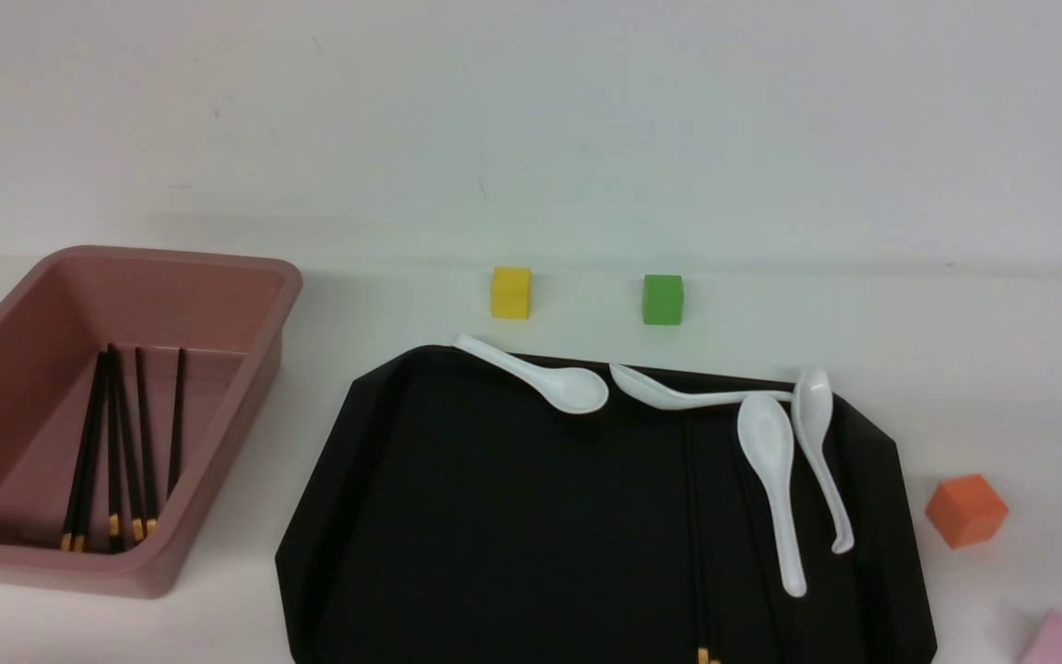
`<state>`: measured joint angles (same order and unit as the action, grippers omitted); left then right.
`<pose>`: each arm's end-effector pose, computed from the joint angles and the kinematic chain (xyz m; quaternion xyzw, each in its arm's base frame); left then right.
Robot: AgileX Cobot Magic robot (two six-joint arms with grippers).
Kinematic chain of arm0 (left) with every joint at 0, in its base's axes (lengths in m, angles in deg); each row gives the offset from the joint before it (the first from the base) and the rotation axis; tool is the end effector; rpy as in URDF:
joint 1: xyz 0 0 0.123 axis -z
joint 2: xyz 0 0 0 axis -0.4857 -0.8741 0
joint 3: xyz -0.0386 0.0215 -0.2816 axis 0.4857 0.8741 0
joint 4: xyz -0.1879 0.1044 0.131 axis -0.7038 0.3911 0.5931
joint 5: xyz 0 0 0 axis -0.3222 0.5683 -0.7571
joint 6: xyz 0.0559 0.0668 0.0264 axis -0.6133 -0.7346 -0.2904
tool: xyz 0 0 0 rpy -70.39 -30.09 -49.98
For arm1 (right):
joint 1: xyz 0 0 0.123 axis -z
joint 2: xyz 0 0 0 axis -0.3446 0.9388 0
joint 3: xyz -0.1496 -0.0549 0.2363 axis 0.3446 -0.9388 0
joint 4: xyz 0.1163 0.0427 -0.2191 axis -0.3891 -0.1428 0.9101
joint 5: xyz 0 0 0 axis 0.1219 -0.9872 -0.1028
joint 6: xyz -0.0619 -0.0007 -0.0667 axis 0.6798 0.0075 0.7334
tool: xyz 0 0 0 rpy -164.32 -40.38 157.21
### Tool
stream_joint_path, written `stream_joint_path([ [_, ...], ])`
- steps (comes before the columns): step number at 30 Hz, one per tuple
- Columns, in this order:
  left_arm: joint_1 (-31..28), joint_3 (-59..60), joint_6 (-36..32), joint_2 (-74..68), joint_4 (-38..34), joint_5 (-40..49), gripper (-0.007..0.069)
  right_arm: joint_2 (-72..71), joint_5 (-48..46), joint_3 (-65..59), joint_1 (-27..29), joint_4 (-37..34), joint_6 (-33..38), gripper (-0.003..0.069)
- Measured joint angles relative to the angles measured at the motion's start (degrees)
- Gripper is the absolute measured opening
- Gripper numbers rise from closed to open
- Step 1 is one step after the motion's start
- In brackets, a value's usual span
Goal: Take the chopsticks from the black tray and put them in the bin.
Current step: Use the right arm to grab a pair of chopsticks
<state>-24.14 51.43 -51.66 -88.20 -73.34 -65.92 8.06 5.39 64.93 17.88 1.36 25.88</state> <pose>0.0517 -0.0064 0.1688 -0.1046 0.8045 -0.1378 0.5682 0.1577 0.0242 0.2800 0.0210 0.9783 0.1113 0.1737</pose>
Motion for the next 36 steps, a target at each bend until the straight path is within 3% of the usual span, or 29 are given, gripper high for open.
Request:
stream_joint_path([
  [7,0.0,0.0,0.0,0.0,0.0,0.0,0.0238,16.7,-0.1,3.2,-1.9,-9.2,7.8,0.0001],
  [10,0.0,0.0,0.0,0.0,0.0,0.0,0.0238,22.8,2.5,6.7,-8.8,-13.4,7.5,0.0003],
  [13,0.0,0.0,0.0,0.0,0.0,0.0,0.0238,26.7,5.9,10.6,-16.2,-11.2,0.8,0.0004],
  [18,0.0,0.0,0.0,0.0,0.0,0.0,0.0238,34.2,9.6,16.9,-29.3,3.5,-20.2,0.0022],
  [21,0.0,0.0,0.0,0.0,0.0,0.0,0.0238,39.1,12.3,19.5,-33.7,12.3,-32.5,0.0051],
  [23,0.0,0.0,0.0,0.0,0.0,0.0,0.0238,41.6,13.8,20.6,-34.5,15.3,-36.6,0.0077],
  [28,0.0,0.0,0.0,0.0,0.0,0.0,0.0238,46.0,17.5,22.1,-34.0,17.5,-41.1,0.0169],
  [36,0.0,0.0,0.0,0.0,0.0,0.0,0.0238,49.7,20.7,22.3,-33.1,17.2,-41.4,0.033],
])
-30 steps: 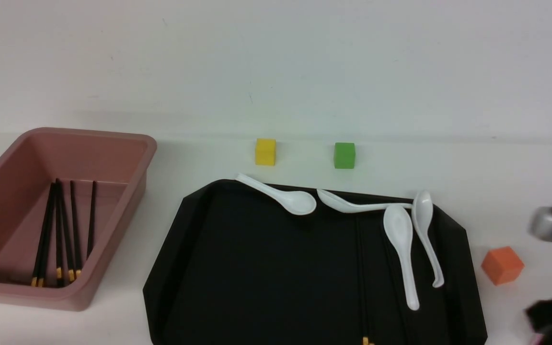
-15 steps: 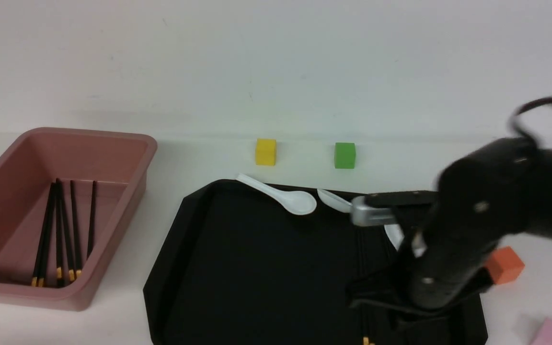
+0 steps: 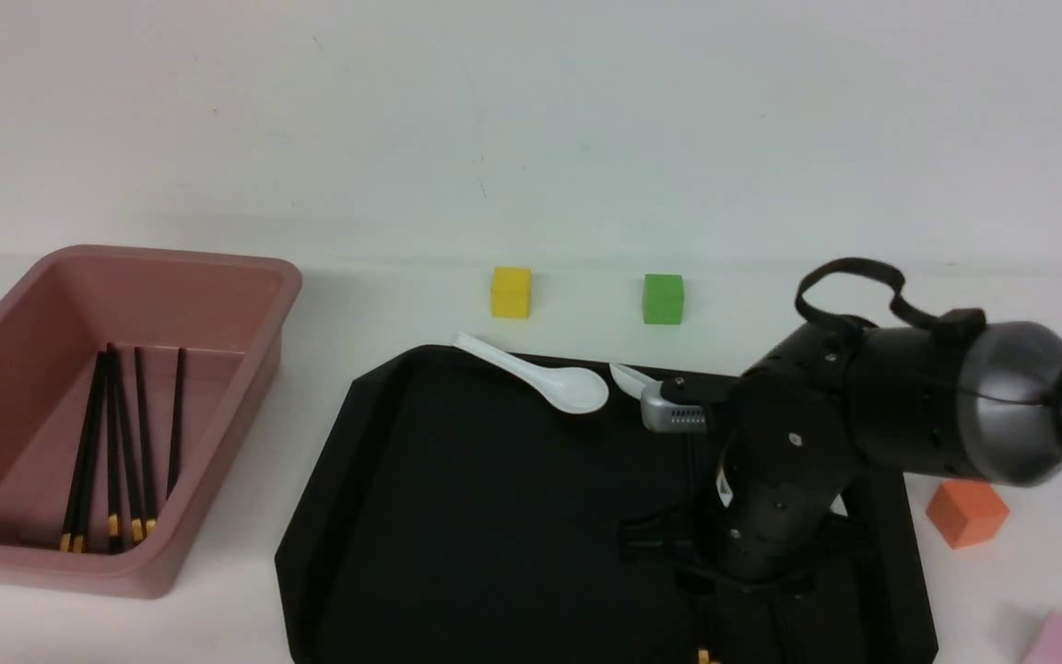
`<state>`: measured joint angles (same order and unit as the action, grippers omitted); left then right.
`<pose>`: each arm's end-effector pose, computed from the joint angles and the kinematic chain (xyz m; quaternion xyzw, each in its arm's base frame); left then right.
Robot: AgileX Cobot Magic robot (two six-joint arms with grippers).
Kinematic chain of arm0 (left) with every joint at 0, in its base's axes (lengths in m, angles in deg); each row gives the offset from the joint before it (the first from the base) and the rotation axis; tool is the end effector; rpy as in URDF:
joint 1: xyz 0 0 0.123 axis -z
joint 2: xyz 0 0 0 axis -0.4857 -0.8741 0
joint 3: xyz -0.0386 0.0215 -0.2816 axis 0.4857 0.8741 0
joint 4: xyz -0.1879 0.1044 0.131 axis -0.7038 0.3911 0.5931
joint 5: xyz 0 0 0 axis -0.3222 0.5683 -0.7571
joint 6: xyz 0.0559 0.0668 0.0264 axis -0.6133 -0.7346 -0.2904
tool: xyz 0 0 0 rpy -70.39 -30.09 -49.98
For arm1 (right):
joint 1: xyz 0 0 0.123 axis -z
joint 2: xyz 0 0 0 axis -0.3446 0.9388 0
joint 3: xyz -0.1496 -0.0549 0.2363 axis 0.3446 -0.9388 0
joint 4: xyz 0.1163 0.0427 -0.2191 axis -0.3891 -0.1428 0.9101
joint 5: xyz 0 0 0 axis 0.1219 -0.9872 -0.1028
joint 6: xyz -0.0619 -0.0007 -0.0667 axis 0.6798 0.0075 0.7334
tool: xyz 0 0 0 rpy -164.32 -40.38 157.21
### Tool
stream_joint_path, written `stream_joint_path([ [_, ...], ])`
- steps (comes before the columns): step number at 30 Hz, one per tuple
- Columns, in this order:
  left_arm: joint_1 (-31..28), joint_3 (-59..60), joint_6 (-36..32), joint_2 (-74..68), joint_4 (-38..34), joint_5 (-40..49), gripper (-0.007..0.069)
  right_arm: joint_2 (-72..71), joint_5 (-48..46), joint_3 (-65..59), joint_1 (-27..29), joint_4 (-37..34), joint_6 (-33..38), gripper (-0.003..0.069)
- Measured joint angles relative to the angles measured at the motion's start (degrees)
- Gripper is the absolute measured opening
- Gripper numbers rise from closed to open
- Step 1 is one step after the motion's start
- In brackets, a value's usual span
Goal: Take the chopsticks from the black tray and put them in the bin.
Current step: Use the right arm to grab a pair of chopsticks
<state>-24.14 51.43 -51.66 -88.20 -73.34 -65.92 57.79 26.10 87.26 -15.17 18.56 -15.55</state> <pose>0.0517 -0.0064 0.1688 -0.1046 0.8045 -0.1378 0.5682 0.2899 0.2002 0.1657 0.0318 0.9919 0.0537 0.1102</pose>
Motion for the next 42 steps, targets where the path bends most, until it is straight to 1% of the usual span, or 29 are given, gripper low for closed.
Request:
stream_joint_path([
  [4,0.0,0.0,0.0,0.0,0.0,0.0,0.0238,1.7,1.0,0.0,0.0,-1.1,-0.1,0.0342],
  [12,0.0,0.0,0.0,0.0,0.0,0.0,0.0238,3.5,0.9,0.6,0.0,-1.9,-0.2,0.0334],
  [16,0.0,0.0,0.0,0.0,0.0,0.0,0.0238,3.5,0.2,0.6,0.0,-1.6,-0.1,0.0269],
  [17,0.0,0.0,0.0,0.0,0.0,0.0,0.0238,3.5,0.0,0.6,0.1,-1.6,0.2,0.0237],
  [18,0.0,0.0,0.0,0.0,0.0,0.0,0.0238,3.5,-0.3,0.6,0.1,-1.6,0.9,0.0177],
  [19,0.0,0.0,0.0,0.0,0.0,0.0,0.0238,3.3,-0.4,0.6,0.1,-1.9,1.6,0.0144],
  [20,0.0,0.0,0.0,0.0,0.0,0.0,0.0238,3.3,-0.4,0.6,0.1,-2.2,2.2,0.0134],
  [22,0.0,0.0,0.0,0.0,0.0,0.0,0.0238,3.0,-0.6,0.6,0.1,-2.9,3.8,0.0133],
  [29,0.0,0.0,0.0,0.0,0.0,0.0,0.0238,-4.3,-7.3,0.3,0.2,-4.6,8.2,0.0134],
  [36,0.0,0.0,0.0,0.0,0.0,0.0,0.0238,-14.8,-10.8,0.5,0.2,-5.5,9.3,0.0134],
  [39,0.0,0.0,0.0,0.0,0.0,0.0,0.0238,-17.7,-11.0,3.3,0.2,-9.2,12.9,0.0134],
  [42,0.0,0.0,0.0,0.0,0.0,0.0,0.0238,-17.8,-10.8,10.2,-0.3,-16.4,20.5,0.0134],
])
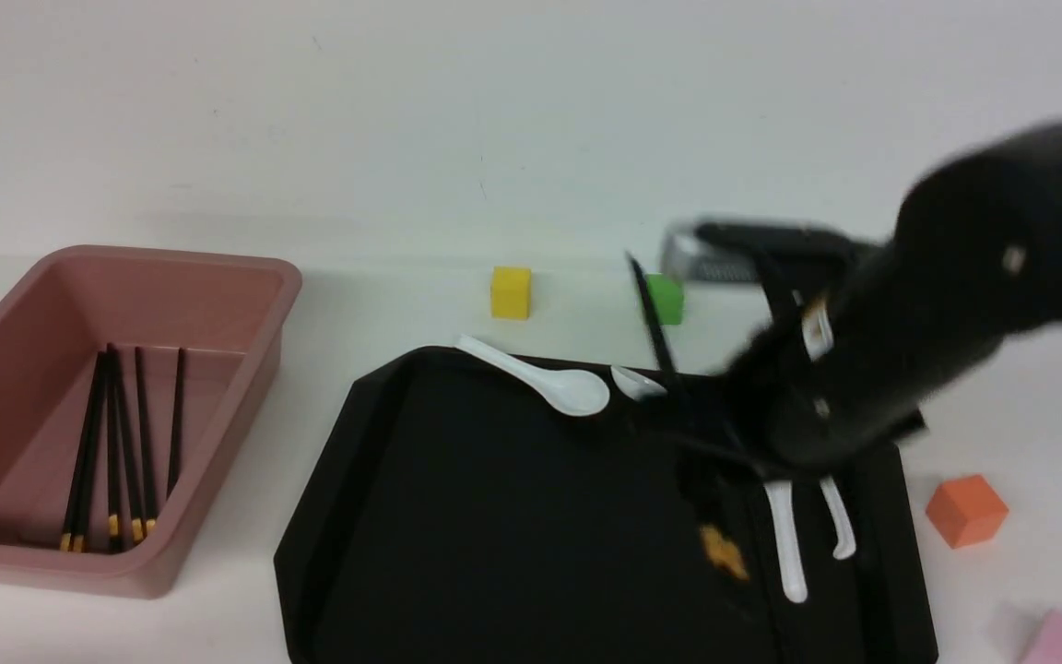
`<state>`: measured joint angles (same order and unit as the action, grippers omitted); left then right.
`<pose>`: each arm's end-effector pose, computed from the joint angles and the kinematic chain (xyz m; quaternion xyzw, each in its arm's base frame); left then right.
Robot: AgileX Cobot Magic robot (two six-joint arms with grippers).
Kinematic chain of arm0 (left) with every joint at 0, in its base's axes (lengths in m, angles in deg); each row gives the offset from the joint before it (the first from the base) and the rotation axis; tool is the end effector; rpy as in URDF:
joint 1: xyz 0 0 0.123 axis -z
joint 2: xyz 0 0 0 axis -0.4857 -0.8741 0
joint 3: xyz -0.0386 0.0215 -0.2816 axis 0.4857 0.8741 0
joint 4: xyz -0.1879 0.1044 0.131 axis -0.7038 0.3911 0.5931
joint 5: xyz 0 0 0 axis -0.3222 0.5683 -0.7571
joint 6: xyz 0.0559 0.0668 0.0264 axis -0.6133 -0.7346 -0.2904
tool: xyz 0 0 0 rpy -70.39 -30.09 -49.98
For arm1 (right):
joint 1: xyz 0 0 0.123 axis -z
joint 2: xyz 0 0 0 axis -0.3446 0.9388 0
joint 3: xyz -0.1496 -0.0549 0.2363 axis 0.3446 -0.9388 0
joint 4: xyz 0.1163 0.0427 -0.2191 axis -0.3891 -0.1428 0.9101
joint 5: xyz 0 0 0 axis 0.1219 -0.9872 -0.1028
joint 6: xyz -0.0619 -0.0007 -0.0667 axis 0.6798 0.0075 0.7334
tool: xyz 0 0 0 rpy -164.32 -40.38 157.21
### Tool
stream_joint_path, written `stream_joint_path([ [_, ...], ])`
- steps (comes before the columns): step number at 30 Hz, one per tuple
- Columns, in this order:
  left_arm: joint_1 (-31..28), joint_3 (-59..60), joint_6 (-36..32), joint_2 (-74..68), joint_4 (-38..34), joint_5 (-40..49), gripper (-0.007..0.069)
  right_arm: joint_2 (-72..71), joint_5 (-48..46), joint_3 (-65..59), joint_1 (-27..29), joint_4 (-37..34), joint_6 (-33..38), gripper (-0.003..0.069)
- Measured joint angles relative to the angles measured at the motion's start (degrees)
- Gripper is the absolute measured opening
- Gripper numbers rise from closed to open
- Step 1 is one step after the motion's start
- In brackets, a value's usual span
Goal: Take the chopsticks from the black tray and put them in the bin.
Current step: Use the right arm to grab a pair of chopsticks, then use the right arm to put the chopsticks into the lunch box
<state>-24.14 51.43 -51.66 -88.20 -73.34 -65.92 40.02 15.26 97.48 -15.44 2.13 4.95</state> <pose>0.0517 -0.0064 0.1688 -0.1046 0.8045 -0.1378 0.5682 0.2581 0.2032 0.3165 -0.0764 0.9563 0.2122 0.1862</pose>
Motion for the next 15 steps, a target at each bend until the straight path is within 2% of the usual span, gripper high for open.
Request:
stream_joint_path([
  [2,0.0,0.0,0.0,0.0,0.0,0.0,0.0238,0.7,0.1,2.8,-0.6,-3.2,3.5,0.0134],
  [6,0.0,0.0,0.0,0.0,0.0,0.0,0.0238,9.7,3.5,17.7,-5.0,-13.3,14.4,0.0134],
  [11,0.0,0.0,0.0,0.0,0.0,0.0,0.0238,23.4,13.4,31.0,-9.6,-21.3,20.7,0.0134],
  [15,0.0,0.0,0.0,0.0,0.0,0.0,0.0238,34.9,24.9,38.8,-13.9,-28.3,25.3,0.0134],
])
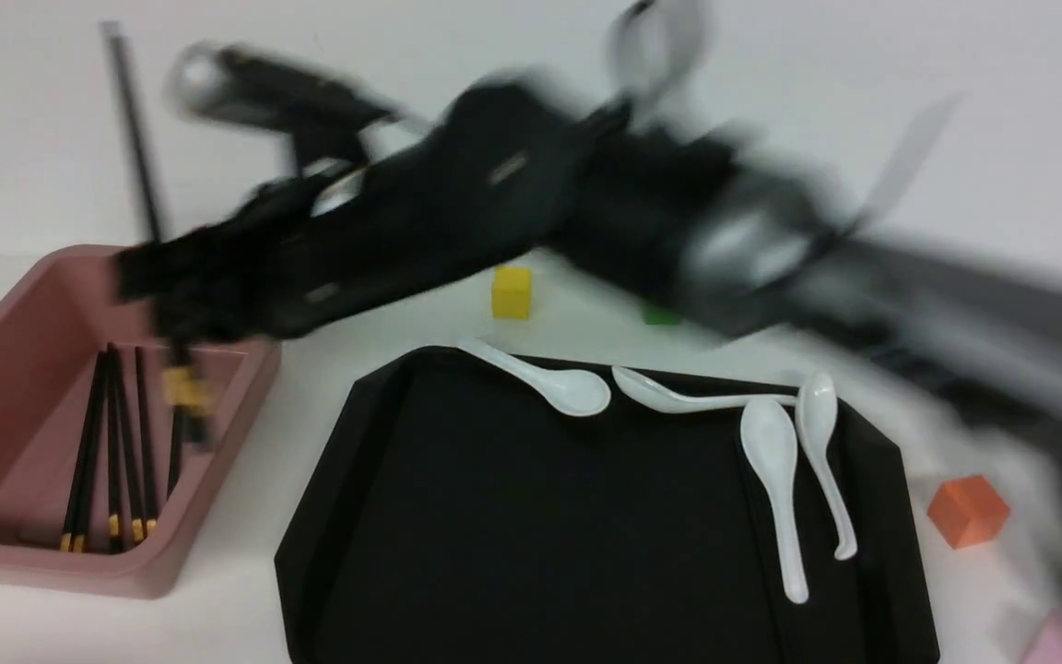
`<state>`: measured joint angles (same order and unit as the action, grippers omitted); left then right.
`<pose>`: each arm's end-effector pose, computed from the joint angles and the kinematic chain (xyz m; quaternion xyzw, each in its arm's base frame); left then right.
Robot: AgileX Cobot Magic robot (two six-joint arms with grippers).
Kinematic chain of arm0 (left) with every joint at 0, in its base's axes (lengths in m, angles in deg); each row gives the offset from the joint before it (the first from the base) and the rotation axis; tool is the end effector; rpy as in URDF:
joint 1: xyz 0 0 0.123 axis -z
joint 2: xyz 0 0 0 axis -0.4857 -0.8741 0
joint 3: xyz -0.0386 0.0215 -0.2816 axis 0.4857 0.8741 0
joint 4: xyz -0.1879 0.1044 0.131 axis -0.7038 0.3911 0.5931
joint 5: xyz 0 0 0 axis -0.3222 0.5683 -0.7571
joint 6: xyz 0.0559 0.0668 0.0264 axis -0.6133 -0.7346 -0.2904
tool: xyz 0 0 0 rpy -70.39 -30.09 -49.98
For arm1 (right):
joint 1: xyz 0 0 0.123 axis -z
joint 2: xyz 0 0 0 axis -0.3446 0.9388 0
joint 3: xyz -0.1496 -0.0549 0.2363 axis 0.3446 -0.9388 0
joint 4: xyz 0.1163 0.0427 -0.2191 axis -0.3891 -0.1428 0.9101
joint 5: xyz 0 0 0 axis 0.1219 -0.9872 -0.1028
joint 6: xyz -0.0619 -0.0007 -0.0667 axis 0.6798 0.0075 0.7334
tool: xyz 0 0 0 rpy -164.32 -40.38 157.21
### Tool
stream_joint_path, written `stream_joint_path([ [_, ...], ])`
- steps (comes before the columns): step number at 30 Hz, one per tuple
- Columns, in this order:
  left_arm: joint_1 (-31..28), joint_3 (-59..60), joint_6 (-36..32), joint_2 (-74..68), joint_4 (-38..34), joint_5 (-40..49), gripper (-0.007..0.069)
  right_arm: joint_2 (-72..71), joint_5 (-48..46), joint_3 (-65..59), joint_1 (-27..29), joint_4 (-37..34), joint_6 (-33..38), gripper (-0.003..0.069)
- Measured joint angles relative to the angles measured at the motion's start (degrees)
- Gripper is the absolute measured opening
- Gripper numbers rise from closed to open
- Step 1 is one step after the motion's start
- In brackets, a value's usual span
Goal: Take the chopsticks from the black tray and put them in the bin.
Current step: Use the right arm to put the chopsticks into the lunch box
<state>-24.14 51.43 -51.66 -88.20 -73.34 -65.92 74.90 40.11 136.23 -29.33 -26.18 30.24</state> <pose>0.0517 -0.0064 0.1688 -0.1046 0.8045 -0.1378 0.5682 0.3163 0.4104 0.3056 -0.1926 0.8142 0.4455 0.3187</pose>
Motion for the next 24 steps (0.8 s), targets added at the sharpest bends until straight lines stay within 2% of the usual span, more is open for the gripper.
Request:
stream_joint_path([
  [4,0.0,0.0,0.0,0.0,0.0,0.0,0.0238,7.4,10.0,3.2,-3.0,-4.6,2.3,0.0134],
  [11,0.0,0.0,0.0,0.0,0.0,0.0,0.0238,13.9,19.5,3.2,-4.2,-6.6,2.9,0.0134],
  [18,0.0,0.0,0.0,0.0,0.0,0.0,0.0238,14.2,20.8,3.3,-3.8,-4.8,2.9,0.019],
  [22,0.0,0.0,0.0,0.0,0.0,0.0,0.0238,14.1,18.0,3.4,-3.8,-2.6,2.9,0.025],
  [24,0.0,0.0,0.0,0.0,0.0,0.0,0.0238,13.5,13.8,3.4,-3.4,-2.0,2.9,0.0261],
])
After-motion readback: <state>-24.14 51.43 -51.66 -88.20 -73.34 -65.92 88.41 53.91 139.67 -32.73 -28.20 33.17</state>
